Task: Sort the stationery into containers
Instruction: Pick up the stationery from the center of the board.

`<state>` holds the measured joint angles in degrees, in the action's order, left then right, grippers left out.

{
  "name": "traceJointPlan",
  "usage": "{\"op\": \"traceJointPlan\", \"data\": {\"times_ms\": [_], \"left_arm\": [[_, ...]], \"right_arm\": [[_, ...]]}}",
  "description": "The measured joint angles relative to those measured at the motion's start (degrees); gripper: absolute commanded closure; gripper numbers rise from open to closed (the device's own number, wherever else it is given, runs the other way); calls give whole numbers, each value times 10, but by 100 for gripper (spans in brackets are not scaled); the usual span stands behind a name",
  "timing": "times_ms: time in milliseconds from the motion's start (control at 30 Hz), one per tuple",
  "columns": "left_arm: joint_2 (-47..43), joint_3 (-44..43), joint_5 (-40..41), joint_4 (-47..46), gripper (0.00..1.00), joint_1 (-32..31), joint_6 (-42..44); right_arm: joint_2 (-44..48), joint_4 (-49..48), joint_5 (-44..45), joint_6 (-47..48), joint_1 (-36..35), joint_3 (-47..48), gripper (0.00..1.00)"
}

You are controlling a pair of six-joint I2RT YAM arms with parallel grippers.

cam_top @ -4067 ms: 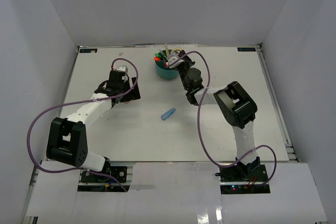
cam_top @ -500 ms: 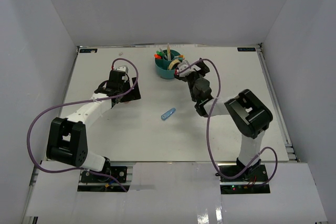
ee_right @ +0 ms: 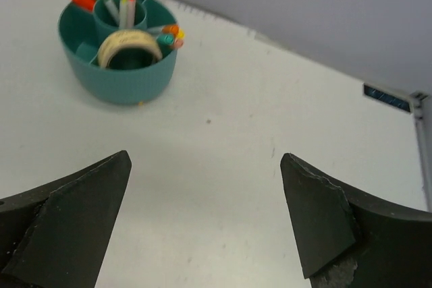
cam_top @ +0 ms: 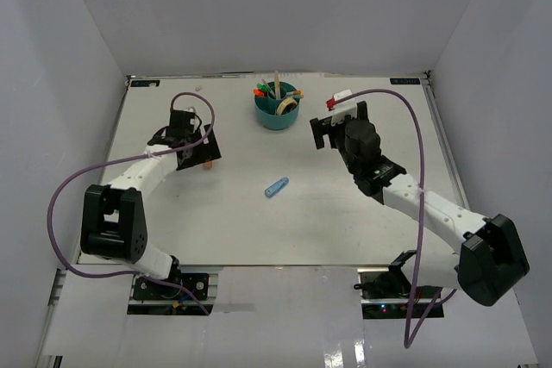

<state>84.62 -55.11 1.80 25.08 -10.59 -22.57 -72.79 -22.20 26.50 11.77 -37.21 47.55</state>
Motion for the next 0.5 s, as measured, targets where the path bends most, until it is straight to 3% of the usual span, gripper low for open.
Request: {"op": "traceJointPlan", "data": {"times_ms": [233,500], "left_arm": [[104,-92,-25,45,2,19,-9],[204,-205,-18,109,10,19,-13]], "right_arm": [[113,235,-57,-130,0,-14,7],[199,314,-72,-177,0,-73,10]]}}
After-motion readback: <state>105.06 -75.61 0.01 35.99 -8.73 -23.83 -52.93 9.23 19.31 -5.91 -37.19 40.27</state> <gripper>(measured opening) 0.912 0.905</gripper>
